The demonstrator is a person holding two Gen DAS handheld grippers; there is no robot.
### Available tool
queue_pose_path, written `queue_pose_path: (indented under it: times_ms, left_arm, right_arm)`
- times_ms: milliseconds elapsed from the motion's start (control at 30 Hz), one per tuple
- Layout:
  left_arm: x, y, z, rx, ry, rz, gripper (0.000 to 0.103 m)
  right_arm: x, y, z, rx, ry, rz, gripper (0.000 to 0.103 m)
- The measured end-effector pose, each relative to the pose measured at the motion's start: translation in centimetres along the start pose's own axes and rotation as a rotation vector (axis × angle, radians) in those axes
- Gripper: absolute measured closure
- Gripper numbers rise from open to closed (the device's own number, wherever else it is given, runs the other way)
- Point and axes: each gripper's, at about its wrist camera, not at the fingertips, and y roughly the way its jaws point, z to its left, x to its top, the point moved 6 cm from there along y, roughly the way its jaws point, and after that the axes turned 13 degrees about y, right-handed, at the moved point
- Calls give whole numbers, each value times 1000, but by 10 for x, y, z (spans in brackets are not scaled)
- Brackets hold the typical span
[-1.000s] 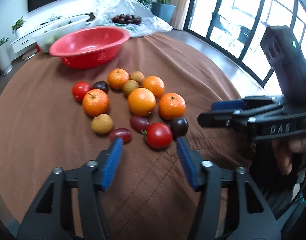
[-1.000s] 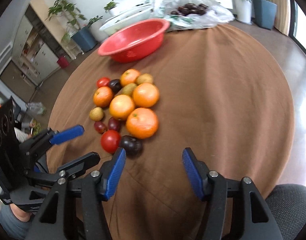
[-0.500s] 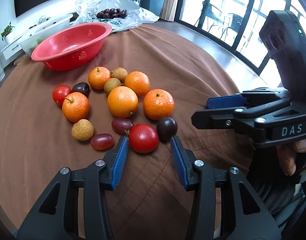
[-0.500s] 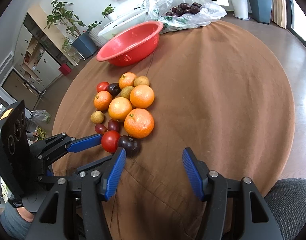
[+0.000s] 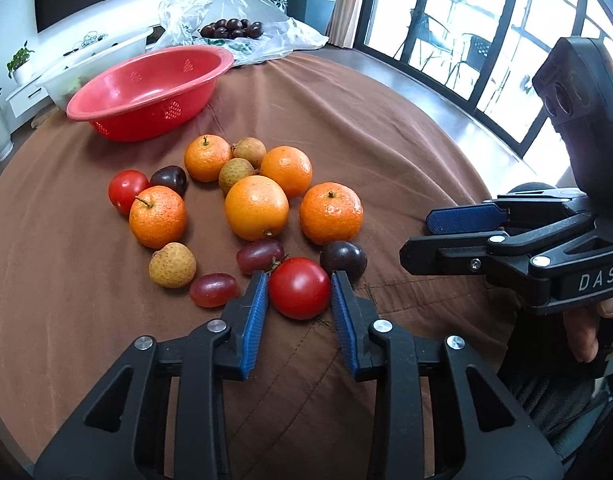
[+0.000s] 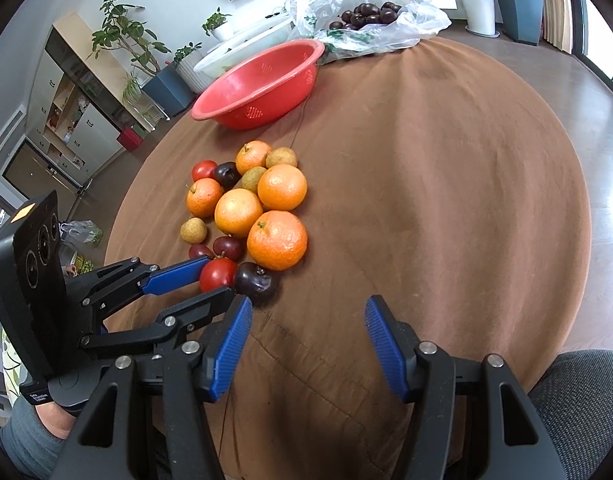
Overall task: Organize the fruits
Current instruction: 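Lower the left tool onto the red tomato while the right tool approaches a dark plum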
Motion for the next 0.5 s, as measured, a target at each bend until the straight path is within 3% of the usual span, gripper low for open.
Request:
queue_pose_path:
  times_ms: [500]
  left_arm:
    - [-19,-29,12,-9,-88,-51,73]
  right_arm:
    - [-8,20,32,-29,-92,-1,40]
